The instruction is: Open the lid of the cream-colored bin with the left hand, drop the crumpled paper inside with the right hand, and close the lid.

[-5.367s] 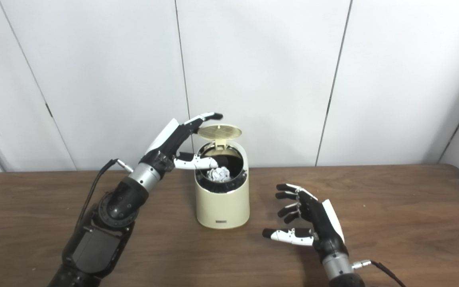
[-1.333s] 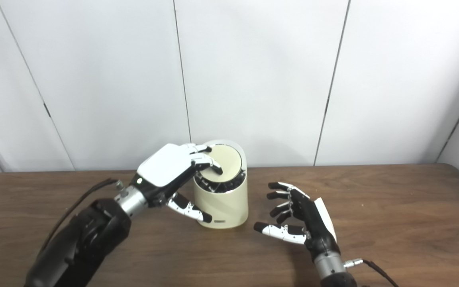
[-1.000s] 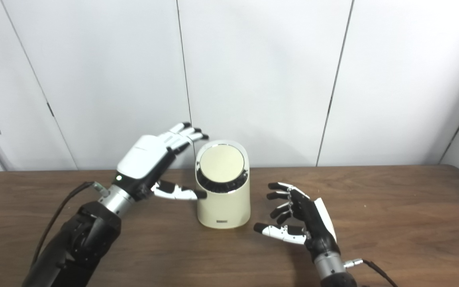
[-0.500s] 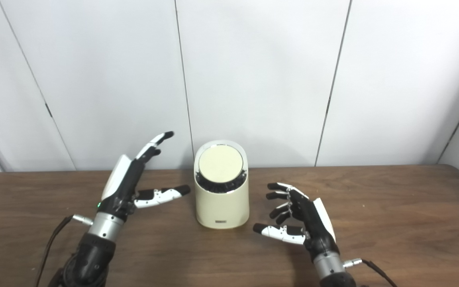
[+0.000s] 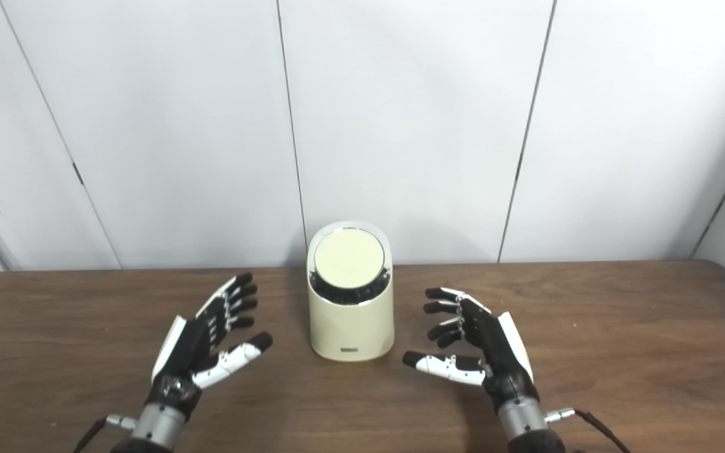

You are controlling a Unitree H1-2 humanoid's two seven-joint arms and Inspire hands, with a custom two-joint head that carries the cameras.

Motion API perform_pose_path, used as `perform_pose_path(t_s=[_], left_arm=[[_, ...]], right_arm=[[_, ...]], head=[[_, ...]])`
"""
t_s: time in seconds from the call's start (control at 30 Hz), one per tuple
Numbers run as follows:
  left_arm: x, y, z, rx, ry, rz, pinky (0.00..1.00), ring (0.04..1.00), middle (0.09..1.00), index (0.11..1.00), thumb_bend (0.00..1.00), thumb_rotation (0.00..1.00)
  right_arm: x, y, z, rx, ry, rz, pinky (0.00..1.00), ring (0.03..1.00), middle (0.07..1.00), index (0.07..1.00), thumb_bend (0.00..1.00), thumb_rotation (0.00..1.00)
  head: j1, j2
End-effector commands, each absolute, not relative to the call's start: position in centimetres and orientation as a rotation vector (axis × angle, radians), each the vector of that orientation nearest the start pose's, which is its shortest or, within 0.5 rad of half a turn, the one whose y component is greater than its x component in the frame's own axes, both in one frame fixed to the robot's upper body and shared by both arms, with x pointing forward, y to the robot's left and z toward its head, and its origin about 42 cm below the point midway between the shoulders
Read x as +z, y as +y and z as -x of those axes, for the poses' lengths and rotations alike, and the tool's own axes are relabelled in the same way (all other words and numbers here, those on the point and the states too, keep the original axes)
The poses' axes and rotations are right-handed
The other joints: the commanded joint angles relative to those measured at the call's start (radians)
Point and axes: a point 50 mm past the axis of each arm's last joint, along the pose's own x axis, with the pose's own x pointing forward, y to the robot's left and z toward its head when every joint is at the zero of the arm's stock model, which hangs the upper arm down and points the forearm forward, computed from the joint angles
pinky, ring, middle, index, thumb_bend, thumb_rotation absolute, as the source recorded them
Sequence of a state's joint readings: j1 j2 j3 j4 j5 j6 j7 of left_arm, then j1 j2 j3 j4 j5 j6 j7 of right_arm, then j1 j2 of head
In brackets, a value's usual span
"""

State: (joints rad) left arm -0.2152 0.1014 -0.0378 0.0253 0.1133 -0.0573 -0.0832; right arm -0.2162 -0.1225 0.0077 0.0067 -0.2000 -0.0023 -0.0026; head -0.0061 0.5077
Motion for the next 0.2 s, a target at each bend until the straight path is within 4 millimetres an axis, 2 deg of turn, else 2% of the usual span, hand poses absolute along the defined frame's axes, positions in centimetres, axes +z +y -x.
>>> perform_pose_path(t_s=[0.0,0.17], left_arm=[[17.29,21.11,-35.24,-0.169,-0.297,-0.217,0.76,0.839,0.867,0.941,0.91,0.48],[16.38,21.35,-35.11,-0.205,-0.277,-0.2,0.77,0.852,0.87,0.942,0.93,0.51]], right_arm=[[18.04,-23.29,-35.29,0.009,-0.282,0.325,0.46,0.562,0.71,0.737,0.76,0.2],[18.11,-23.33,-34.98,-0.009,-0.292,0.34,0.5,0.624,0.752,0.749,0.78,0.2]], head=[[-0.001,0.002],[0.003,0.008]])
